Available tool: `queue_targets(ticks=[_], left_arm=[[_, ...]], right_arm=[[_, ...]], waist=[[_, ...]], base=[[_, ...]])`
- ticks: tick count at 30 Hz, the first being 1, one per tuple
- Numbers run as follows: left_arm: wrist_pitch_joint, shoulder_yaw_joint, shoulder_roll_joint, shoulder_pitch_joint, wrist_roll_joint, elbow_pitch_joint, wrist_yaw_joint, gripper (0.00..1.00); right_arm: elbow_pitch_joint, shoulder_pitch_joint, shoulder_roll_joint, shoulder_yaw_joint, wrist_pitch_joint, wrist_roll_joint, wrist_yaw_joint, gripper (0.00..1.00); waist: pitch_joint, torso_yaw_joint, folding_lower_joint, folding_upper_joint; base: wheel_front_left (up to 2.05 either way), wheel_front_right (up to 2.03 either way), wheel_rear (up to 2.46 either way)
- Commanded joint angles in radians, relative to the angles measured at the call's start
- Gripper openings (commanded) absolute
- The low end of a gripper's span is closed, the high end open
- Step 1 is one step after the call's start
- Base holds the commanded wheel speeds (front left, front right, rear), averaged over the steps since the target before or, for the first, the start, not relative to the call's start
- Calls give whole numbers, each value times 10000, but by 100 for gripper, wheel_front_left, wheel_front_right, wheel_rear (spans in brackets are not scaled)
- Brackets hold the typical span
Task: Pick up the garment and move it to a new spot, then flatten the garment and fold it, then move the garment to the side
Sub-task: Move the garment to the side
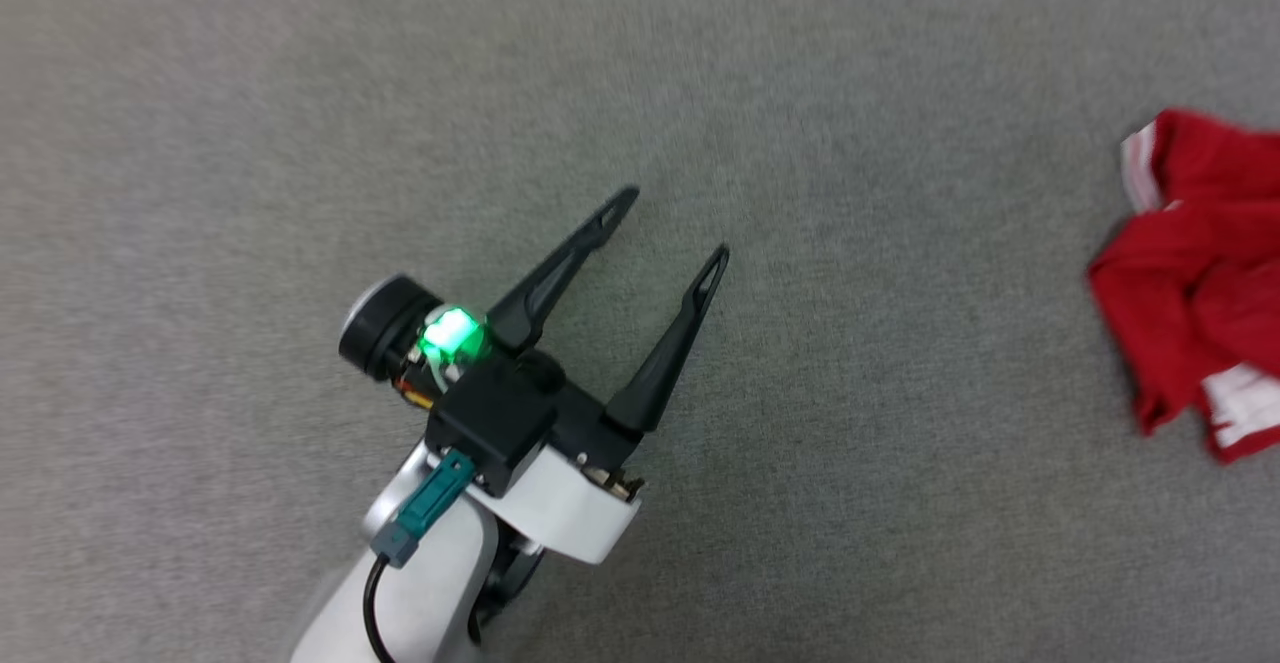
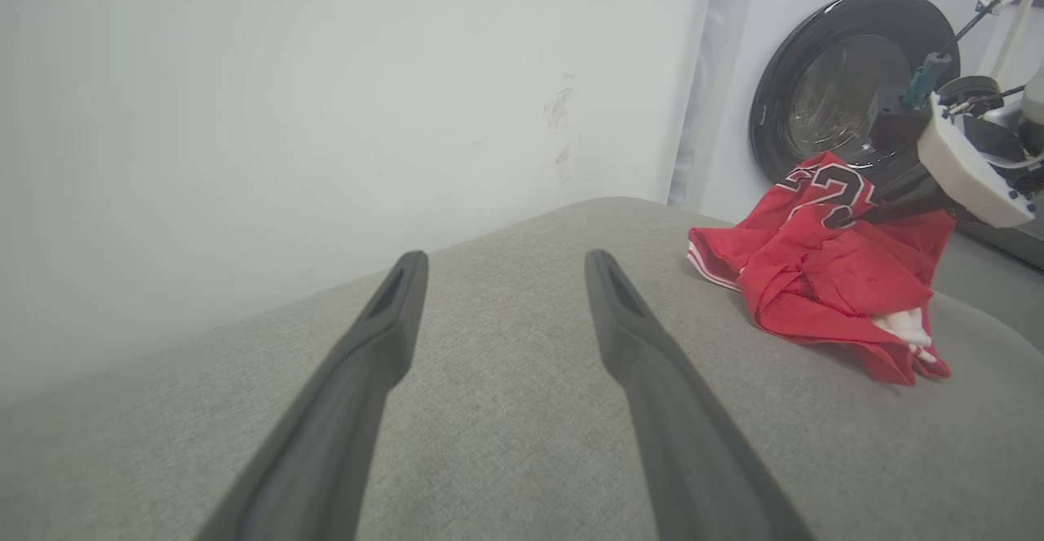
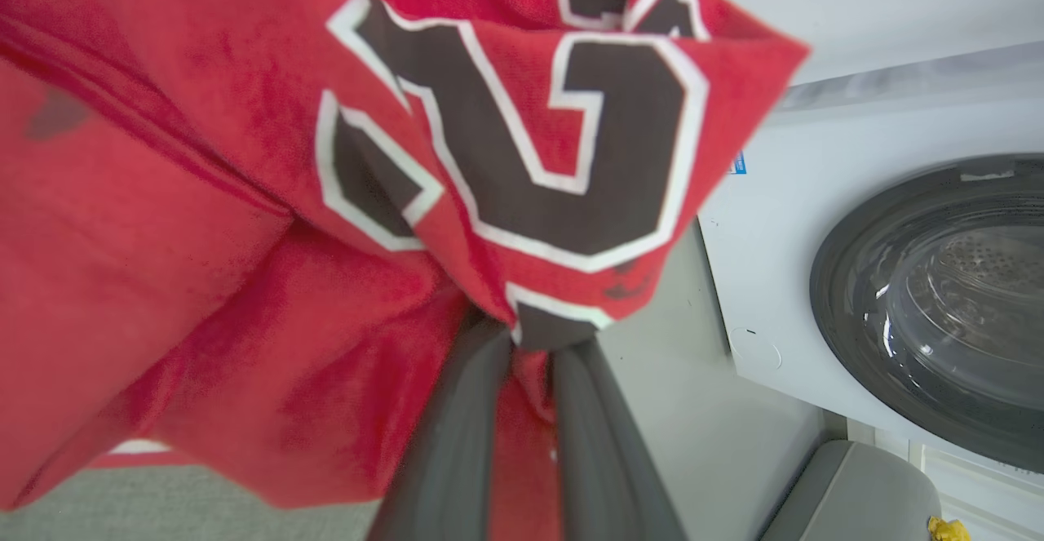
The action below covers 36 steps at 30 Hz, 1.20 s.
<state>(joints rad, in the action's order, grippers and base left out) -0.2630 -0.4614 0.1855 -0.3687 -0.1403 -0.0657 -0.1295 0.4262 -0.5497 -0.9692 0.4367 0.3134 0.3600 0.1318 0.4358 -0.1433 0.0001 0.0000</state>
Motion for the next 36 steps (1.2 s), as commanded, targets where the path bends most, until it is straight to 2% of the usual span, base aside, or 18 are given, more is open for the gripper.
queue_targets(ticks=[1, 9, 14, 21, 22, 23, 30, 36], left_arm=[[-21, -144, 159, -478, 107, -122, -17, 100], [360, -733, 514, -1882, 340, -1038, -17, 100], [594, -800, 623, -2131, 357, -1592, -10, 100], [578, -795, 670, -1980, 271, -1732, 106, 100], [552, -796, 667, -1942, 248, -1695, 116, 100], [520, -806, 659, -1897, 231, -1649, 139, 100], [213, -651, 542, -1469, -31, -1120, 414, 100], [23, -33, 688, -630, -471, -487, 804, 100]], right_arm=[[489, -509, -67, -188, -401, -140, -21, 0], [2676, -1732, -33, -1064, -1550, -431, -23, 0], [3720, -2193, 100, -1269, -2003, -796, -23, 0], [4427, -2761, 342, -1417, -2234, -1234, -21, 0], [4517, -2819, 355, -1455, -2201, -1312, -21, 41], [4681, -2860, 375, -1488, -2120, -1394, -23, 100], [4911, -2963, 618, -1631, -2253, -1863, -21, 100], [4076, -2914, 1212, -1570, -2255, -1751, -23, 100]], waist=[[1101, -361, -1, 0], [2389, -136, -1, 0], [2620, 70, -1, 0], [2544, 244, -1, 0], [2486, 270, -1, 0], [2404, 301, -1, 0], [1361, 463, -1, 0], [-143, 472, -1, 0]], base=[[0, 0, 0], [0, 0, 0], [0, 0, 0], [0, 0, 0], [0, 0, 0], [0, 0, 0], [0, 0, 0], [0, 0, 0]])
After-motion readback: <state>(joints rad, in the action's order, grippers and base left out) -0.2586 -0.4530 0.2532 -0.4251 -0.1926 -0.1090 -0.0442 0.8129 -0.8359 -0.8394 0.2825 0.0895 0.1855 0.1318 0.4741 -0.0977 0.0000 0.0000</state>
